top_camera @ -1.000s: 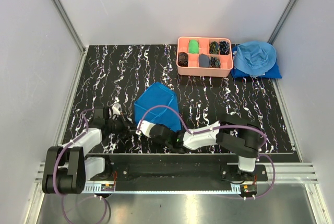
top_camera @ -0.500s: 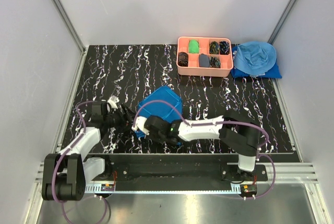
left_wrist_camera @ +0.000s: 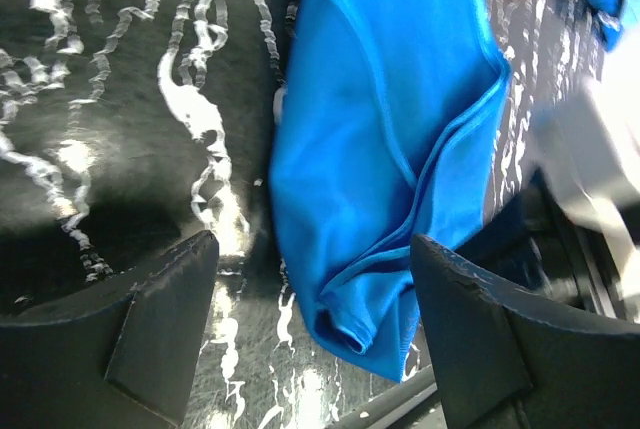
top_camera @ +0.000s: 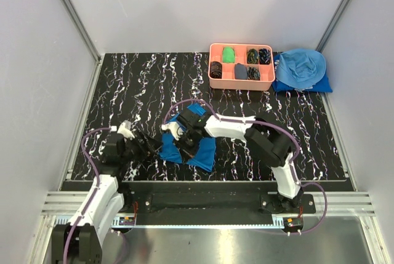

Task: Fold the napkin, place the utensils inside, and roll it up
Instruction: Roll the napkin with the utensil

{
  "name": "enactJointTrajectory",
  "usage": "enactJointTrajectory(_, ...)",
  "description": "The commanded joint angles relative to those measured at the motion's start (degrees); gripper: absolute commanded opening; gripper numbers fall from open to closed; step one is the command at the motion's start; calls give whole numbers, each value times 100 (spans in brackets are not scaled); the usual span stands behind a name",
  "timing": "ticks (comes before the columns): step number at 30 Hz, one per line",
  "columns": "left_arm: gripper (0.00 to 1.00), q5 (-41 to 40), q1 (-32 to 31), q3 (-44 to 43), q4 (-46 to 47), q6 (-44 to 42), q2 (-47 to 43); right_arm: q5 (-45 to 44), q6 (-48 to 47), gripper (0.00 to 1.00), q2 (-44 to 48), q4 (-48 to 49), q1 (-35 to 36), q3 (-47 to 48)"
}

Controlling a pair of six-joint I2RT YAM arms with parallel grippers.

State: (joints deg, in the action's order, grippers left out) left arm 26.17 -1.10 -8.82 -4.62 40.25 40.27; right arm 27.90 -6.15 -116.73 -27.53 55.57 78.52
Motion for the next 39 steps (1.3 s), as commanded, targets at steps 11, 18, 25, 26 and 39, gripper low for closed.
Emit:
enactJointTrajectory(11, 85, -200, -1085, 486, 1499, -536, -441, 2614, 62, 0, -1483, -1596, -749, 1446)
enactJointTrajectory(18, 84, -358, -1401, 451, 1894, -667, -11, 2940, -18, 0, -1950, -2028, -960, 1920)
enactJointTrajectory(25, 78, -420, -1603, 425, 2018, -755, 191, 3309, -114, 0, -2328, -2379, -1110, 2273)
enactJointTrajectory(26, 77, -411, -1612, 425, 2018, -755, 209, 3344, -140, 0, -2415, -2415, -1127, 2316)
enactJointTrajectory(39, 30, -666, -1744, 205, 1939, -756, 780, 3529, -316, 0, -2610, -2670, -1171, 2572)
